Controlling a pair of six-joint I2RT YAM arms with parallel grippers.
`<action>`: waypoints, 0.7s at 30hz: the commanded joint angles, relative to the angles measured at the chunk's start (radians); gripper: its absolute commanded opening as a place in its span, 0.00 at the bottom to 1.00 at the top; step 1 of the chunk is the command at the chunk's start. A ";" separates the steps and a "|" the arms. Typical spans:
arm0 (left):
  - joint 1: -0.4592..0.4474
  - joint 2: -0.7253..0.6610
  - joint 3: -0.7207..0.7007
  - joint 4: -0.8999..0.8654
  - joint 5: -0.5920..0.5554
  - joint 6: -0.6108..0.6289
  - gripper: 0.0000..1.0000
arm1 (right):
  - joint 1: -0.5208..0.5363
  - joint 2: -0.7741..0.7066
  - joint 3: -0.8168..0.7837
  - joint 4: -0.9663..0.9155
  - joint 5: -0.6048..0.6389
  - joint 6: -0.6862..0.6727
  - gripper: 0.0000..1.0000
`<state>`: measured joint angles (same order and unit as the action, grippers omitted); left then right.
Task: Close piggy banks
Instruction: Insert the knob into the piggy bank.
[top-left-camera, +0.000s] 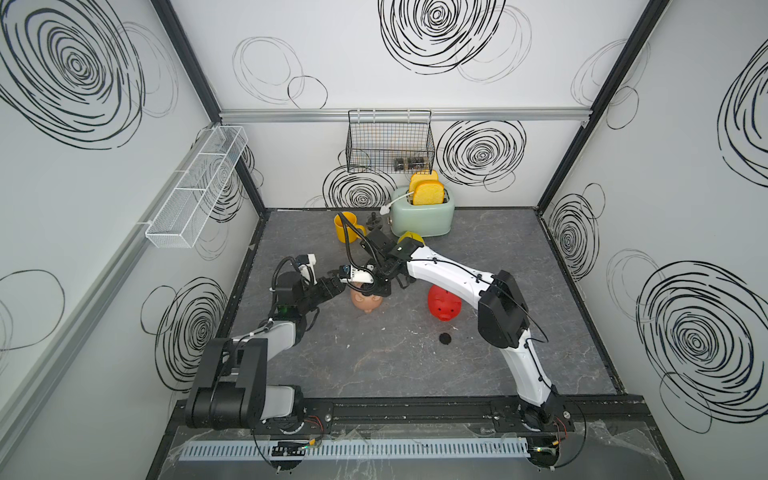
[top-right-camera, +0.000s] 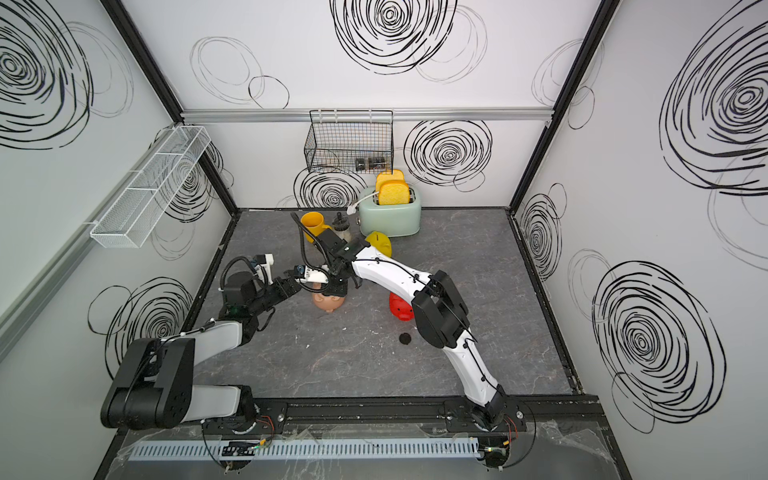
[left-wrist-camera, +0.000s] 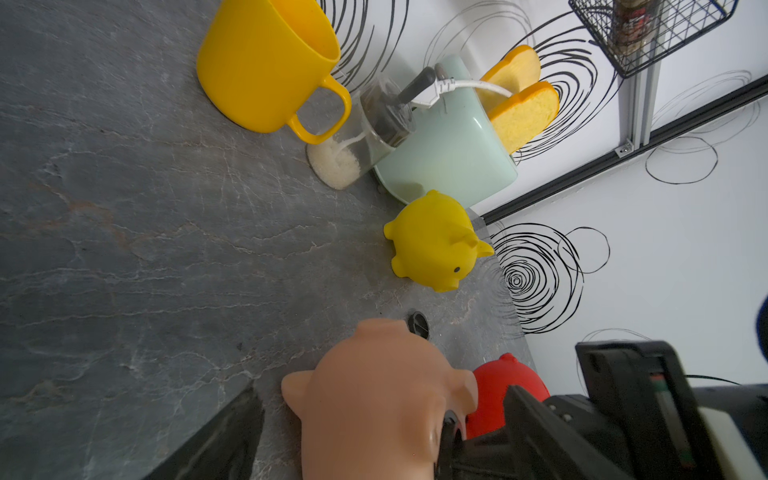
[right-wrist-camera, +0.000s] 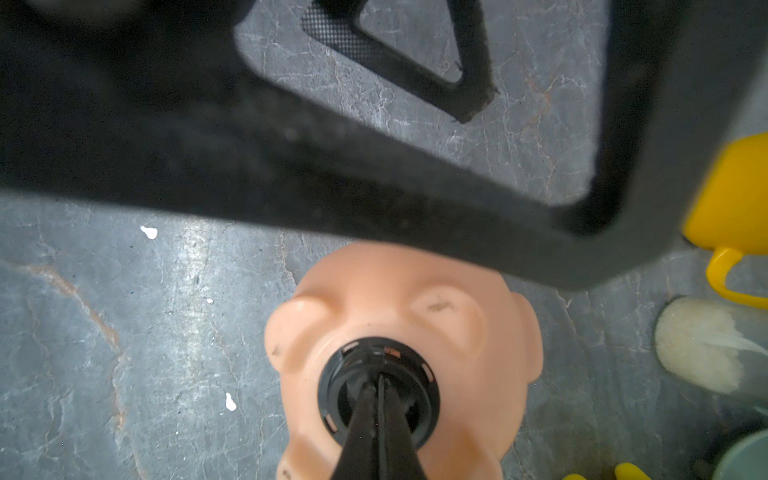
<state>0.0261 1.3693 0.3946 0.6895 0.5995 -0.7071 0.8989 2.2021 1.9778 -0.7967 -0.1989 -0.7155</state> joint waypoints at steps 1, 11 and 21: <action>-0.007 0.008 0.000 0.040 0.001 0.009 0.94 | 0.011 0.034 0.020 -0.049 0.000 -0.007 0.00; -0.008 0.022 0.002 0.050 0.011 0.006 0.94 | 0.017 0.051 0.029 -0.058 0.006 -0.004 0.00; -0.011 0.043 0.001 0.086 0.034 0.001 0.95 | 0.019 0.067 0.046 -0.081 0.021 -0.003 0.00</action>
<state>0.0254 1.4033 0.3943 0.6987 0.6052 -0.7071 0.9024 2.2257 2.0117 -0.8196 -0.1925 -0.7113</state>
